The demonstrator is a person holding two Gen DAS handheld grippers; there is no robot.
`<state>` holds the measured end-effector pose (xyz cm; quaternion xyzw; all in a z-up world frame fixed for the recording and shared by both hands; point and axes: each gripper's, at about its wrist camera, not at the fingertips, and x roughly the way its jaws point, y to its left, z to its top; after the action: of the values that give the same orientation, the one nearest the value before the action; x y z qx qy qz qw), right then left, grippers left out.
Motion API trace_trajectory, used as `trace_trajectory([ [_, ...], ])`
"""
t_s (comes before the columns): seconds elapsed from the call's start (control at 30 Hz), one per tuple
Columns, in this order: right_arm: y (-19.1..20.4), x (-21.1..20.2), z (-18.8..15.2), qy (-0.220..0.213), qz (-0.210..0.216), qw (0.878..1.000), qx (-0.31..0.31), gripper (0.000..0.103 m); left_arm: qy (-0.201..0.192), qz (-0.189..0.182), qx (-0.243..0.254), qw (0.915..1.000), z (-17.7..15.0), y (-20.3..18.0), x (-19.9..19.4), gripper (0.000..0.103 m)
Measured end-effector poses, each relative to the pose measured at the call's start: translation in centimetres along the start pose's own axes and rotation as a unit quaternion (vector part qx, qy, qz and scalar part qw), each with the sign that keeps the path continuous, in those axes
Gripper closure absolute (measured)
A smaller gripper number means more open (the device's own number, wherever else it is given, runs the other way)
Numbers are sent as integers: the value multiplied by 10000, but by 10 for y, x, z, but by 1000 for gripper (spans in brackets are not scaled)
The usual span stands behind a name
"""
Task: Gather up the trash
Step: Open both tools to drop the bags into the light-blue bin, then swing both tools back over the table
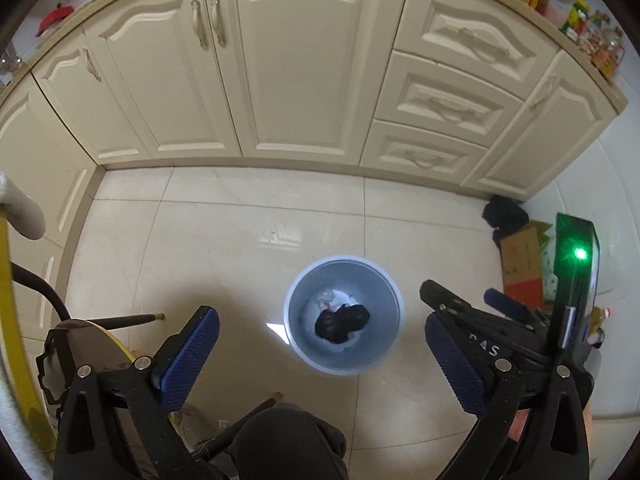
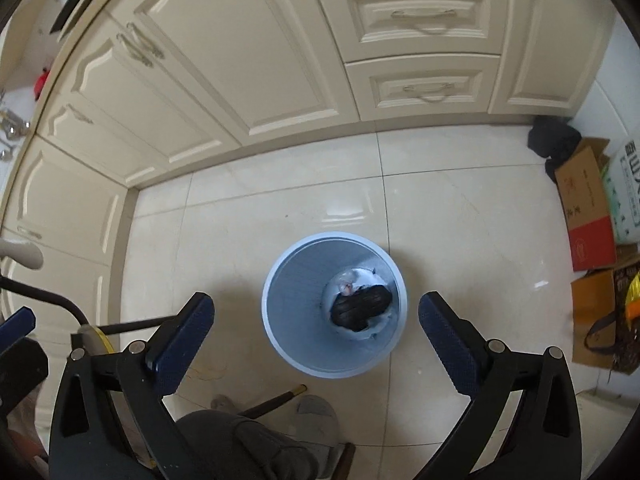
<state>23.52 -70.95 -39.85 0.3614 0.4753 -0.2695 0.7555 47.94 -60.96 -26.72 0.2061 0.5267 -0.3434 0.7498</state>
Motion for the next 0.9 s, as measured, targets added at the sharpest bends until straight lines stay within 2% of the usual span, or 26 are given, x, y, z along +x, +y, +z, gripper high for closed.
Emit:
trace_trajectory([
  [0.13, 9, -25, -3, -232, 25, 9997, -29, 0, -245, -73, 44, 9997, 4, 0, -21, 1],
  [0.2, 14, -42, -3, -349, 48, 9994, -55, 0, -377, -111, 62, 9992, -6, -5, -37, 1],
  [0.33, 27, -81, -4, -695, 92, 9974, -165, 0, -803, -252, 101, 9964, -44, 12, -90, 1],
  [0.4, 37, -103, -7, -896, 112, 9956, -250, 0, -1037, -276, 114, 9942, -50, 18, -113, 1],
  [0.43, 42, -112, -9, -978, 126, 9947, -285, 0, -1166, -290, 112, 9927, -78, 16, -147, 1],
  [0.73, 101, -195, -29, -1651, 406, 9829, -710, 0, -2143, -175, 1, 9766, -155, 60, -263, 1],
  [0.77, 110, -203, -32, -1709, 468, 9810, -789, 0, -2239, -175, 0, 9744, -180, 63, -283, 1],
  [0.87, 141, -225, -43, -1843, 654, 9746, -1088, 0, -2503, -112, -166, 9680, -219, 83, -315, 1],
  [0.9, 153, -232, -48, -1878, 730, 9718, -1223, 0, -2586, -91, -216, 9657, -243, 87, -332, 1],
])
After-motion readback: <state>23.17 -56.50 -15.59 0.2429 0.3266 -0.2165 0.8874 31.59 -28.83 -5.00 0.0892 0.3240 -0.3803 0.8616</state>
